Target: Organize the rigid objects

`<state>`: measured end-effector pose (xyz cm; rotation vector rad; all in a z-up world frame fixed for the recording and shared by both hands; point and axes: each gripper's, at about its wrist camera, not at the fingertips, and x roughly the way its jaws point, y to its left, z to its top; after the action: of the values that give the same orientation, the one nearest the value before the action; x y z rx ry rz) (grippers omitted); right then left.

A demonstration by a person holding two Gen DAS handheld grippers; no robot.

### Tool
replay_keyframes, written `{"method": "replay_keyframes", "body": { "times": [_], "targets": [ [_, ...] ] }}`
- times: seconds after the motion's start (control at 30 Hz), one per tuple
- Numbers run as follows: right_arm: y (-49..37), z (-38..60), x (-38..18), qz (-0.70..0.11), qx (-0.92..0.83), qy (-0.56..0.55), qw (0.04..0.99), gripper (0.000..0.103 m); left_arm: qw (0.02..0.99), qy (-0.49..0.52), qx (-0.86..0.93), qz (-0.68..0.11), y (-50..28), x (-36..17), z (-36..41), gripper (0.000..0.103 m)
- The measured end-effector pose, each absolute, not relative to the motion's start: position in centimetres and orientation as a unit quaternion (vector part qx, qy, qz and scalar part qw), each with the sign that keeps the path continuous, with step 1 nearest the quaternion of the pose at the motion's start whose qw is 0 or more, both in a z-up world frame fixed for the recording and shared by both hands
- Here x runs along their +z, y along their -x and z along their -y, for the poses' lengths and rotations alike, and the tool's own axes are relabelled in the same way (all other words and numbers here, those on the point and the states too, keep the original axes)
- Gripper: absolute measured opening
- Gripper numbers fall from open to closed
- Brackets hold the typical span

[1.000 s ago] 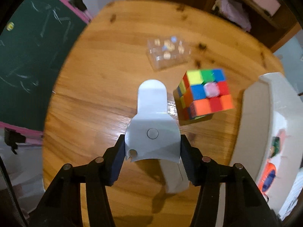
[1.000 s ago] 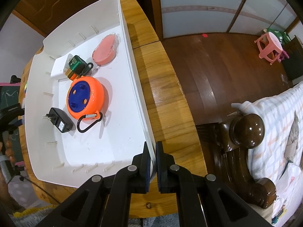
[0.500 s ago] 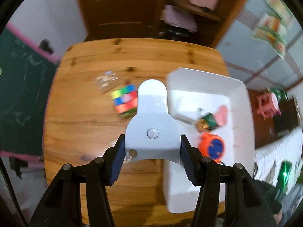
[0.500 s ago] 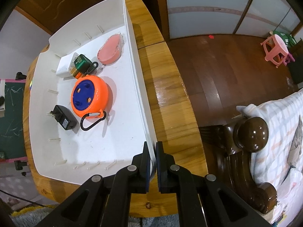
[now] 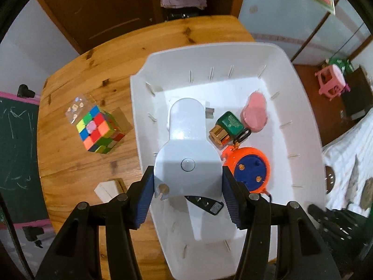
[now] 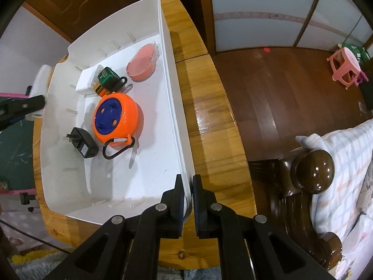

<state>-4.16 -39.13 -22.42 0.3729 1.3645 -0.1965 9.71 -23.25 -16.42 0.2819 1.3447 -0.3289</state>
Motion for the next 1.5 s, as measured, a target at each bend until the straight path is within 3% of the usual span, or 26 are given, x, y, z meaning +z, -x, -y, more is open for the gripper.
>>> {"method": "replay_keyframes", "body": {
  "times": [0.7, 0.87, 0.97, 1.5],
  "targets": [
    [3.9, 38.9, -22.3, -0.63, -0.068, -0.146, 0.76, 0.008, 0.719, -0.194, -0.11, -0.658, -10.7, -22.9, 25.7, 0.06],
    [3.9, 39.0, -22.3, -0.63, -0.069, -0.147, 0.759, 0.008, 0.729, -0.188, -0.125, -0.646, -10.5, -21.5, 25.6, 0.075],
    [3.9, 39.0, -22.3, -0.631, -0.072, -0.15, 0.758, 0.008, 0.738, -0.2, -0.127, -0.631, -10.0, -20.5, 25.6, 0.077],
    [3.9, 39.4, -22.4, -0.631, -0.089, -0.173, 0.751, 0.007, 0.803, -0.147, -0.107, -0.568, -8.9, -12.2, 19.0, 0.078]
  ]
}}
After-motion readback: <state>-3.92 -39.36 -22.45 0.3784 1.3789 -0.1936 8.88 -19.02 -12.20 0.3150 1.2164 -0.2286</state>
